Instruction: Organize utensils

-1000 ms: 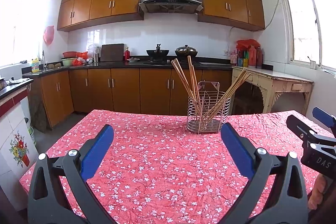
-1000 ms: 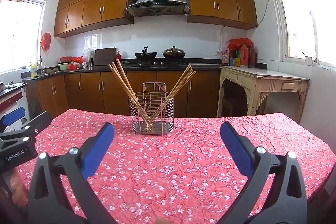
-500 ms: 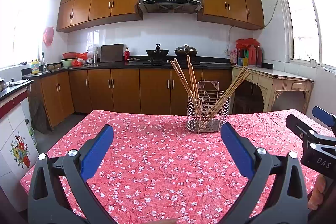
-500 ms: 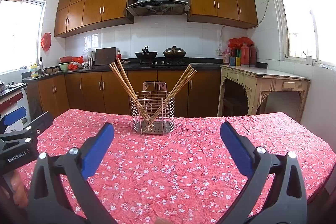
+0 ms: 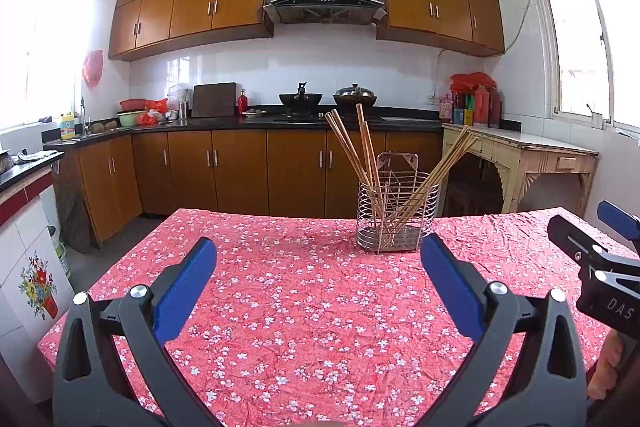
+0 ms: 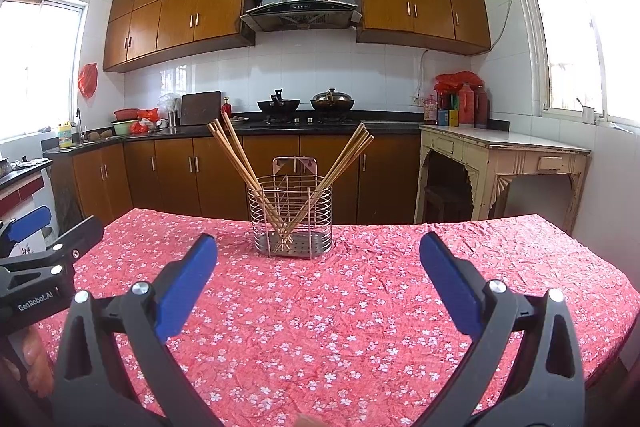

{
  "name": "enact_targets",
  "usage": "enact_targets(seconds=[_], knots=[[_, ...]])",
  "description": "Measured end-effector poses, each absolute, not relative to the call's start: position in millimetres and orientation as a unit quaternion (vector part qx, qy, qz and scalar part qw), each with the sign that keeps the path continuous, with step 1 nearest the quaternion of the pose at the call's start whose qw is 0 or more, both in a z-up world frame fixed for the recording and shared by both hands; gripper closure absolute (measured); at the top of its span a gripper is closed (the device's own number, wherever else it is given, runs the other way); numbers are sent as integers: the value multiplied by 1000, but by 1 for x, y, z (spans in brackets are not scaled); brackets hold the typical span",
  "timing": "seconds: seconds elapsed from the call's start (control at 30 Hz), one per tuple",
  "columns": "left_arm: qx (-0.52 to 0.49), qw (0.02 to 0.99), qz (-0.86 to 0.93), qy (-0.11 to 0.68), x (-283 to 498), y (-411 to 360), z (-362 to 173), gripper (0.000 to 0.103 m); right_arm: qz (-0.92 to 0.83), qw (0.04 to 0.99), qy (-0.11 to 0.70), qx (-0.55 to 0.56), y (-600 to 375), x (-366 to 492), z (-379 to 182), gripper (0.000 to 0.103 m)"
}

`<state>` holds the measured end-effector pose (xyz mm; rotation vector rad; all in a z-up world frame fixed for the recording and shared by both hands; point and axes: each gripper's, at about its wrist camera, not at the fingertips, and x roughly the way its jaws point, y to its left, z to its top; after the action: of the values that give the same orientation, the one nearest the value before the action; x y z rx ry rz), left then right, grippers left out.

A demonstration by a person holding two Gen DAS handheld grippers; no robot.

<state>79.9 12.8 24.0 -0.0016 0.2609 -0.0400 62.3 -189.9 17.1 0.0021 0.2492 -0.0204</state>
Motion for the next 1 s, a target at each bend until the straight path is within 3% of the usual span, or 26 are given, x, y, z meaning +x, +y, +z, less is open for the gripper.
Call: enact_targets(seconds=[1.0], knots=[[-1,991,-23,133,81,13,20,2,-9,992,127,3,-192,64,16,4]])
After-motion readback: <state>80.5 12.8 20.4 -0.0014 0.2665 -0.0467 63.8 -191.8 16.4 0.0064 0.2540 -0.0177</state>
